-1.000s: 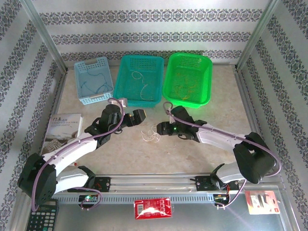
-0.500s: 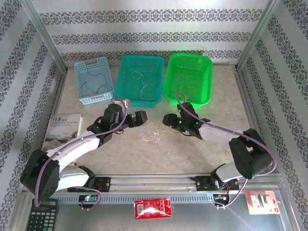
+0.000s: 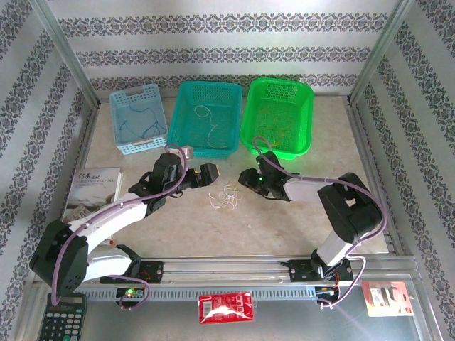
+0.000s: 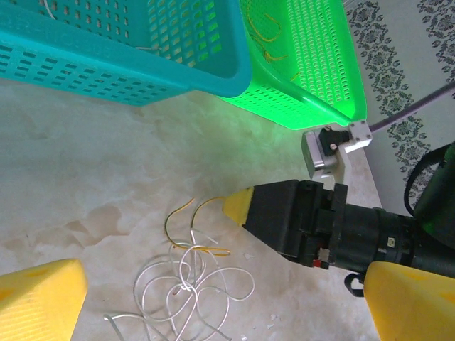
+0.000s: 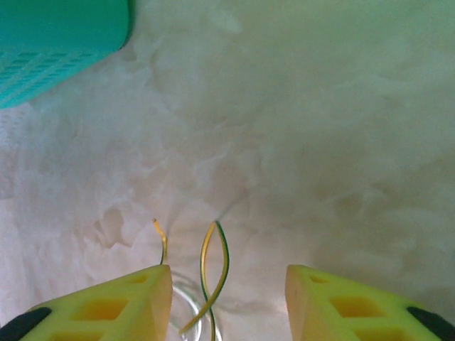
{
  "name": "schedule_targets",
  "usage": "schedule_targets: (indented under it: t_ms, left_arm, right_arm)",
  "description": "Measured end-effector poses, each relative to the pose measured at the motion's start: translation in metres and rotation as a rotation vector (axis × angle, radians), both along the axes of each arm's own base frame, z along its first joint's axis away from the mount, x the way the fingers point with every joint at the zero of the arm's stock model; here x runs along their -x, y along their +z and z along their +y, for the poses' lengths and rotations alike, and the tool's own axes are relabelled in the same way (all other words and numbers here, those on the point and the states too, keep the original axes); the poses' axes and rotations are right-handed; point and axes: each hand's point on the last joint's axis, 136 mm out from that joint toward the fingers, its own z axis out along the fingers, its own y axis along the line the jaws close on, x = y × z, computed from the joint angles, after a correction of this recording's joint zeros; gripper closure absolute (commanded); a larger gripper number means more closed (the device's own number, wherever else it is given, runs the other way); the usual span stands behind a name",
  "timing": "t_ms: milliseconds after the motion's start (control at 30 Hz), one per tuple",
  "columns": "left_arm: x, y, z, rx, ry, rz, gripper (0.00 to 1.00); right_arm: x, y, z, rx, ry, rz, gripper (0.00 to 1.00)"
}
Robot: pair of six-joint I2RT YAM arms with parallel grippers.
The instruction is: Untangle the cables
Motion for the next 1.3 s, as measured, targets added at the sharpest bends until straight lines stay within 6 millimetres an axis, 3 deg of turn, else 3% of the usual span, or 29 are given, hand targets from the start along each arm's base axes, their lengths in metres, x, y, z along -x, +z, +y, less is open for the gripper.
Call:
schedule_targets:
  t_ms: [100, 133, 300, 633, 933, 1300]
  left_arm:
    - [0.0, 0.0, 0.0, 0.0, 0.0, 0.0, 0.0]
    - [0.0, 0.0, 0.0, 0.0, 0.0, 0.0, 0.0]
    - [0.0, 0.0, 0.0, 0.0, 0.0, -0.001, 0.0]
    - [0.0, 0.001, -0.004, 0.011, -0.023, -0.005, 0.0]
    - [0.001, 0.014, -0.018, 0.045, -0.11, -0.086, 0.0]
    - [0.0, 0.005, -0.049, 0.093, -0.275, -0.1, 0.02]
  right_arm:
    - [-0.004, 0.0, 0.003, -0.009, 0.003, -0.005, 0.99]
    - [-0.004, 0.001, 0.004, -0.014, 0.003, -0.007, 1.0]
    - [-0.006, 0.015, 0.008, -0.035, 0.024, -0.04, 1.0]
    - [-0.002, 0.122, 0.016, -0.106, 0.147, -0.351, 1.0]
    - [0.016, 0.158, 0.023, -0.116, 0.245, -0.462, 1.0]
    - [0.027, 0.201, 0.038, -0.135, 0.32, -0.547, 1.0]
